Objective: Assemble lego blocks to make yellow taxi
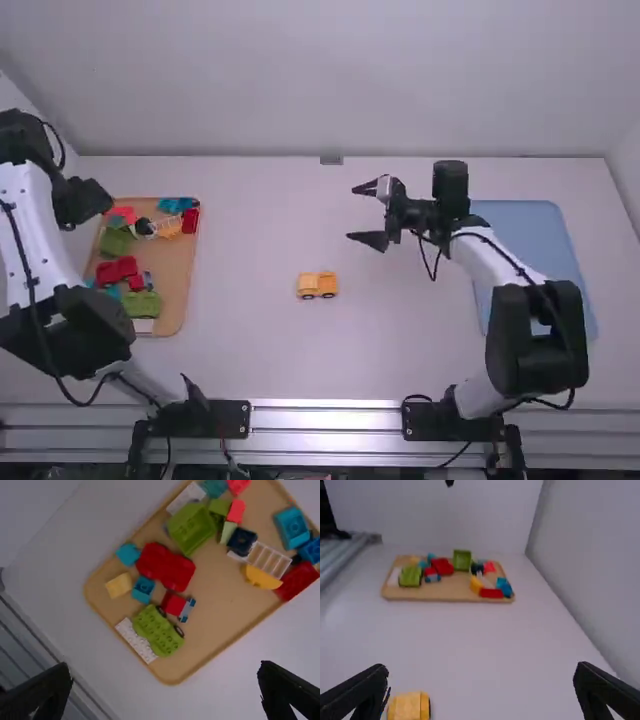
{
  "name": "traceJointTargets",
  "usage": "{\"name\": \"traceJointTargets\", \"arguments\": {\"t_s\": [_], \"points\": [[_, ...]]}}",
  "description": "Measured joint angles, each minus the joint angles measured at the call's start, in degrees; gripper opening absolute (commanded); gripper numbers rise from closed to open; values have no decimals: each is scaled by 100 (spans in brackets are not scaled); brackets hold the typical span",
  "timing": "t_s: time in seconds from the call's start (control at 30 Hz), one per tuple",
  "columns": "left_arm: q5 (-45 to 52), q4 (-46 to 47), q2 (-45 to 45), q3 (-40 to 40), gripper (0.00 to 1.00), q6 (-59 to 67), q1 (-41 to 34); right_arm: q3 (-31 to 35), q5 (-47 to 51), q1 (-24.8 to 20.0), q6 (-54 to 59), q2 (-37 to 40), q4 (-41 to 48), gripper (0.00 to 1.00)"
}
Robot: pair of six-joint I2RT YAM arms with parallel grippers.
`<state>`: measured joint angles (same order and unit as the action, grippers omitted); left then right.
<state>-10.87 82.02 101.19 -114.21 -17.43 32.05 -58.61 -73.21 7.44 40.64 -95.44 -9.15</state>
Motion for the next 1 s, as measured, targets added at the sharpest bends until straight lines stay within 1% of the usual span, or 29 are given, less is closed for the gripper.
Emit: {"name": "traceJointTargets", "arguments": {"t_s": [0.17,0.2,0.23,0.3,0.43,0.5,0.53,0.57,0.63,0.7,0.77,0.87,0.9,0.93,1.0], "points": [[-7,-61,0,323,99,22,181,-125,-15,164,-420,0,7,99],[-4,-85,0,492,99,20,280,-127,57,223,-498,0,22,98],[-4,-83,0,603,99,22,361,-129,101,249,-525,-2,31,99],[-4,-101,0,876,99,28,592,-127,212,302,-595,0,31,99],[269,-579,0,1506,99,337,1303,-129,420,330,-664,-2,28,99],[623,-990,2,1845,99,800,1644,-129,492,326,-675,0,26,99],[872,-1244,9,2098,99,1237,1871,-129,527,326,-682,0,26,99],[896,-1263,9,2124,99,1292,1888,-129,529,326,-691,-2,26,99],[1189,-1602,17,2503,99,2079,2090,-129,562,326,-684,0,28,99],[1279,-1945,26,2739,99,2684,2131,-129,573,326,-706,-2,28,99],[1255,-2533,35,2990,99,3346,2129,-129,590,326,-715,-2,33,99],[1169,-3364,35,3263,69,3891,2114,-127,590,326,-717,-2,33,99],[1167,-3554,35,3342,65,4013,2114,-129,590,326,-717,0,35,99],[1167,-3663,35,3394,67,4133,2116,-129,592,326,-726,0,35,99],[1193,-3807,61,3556,89,4684,2114,-129,592,326,-723,0,37,99]]}}
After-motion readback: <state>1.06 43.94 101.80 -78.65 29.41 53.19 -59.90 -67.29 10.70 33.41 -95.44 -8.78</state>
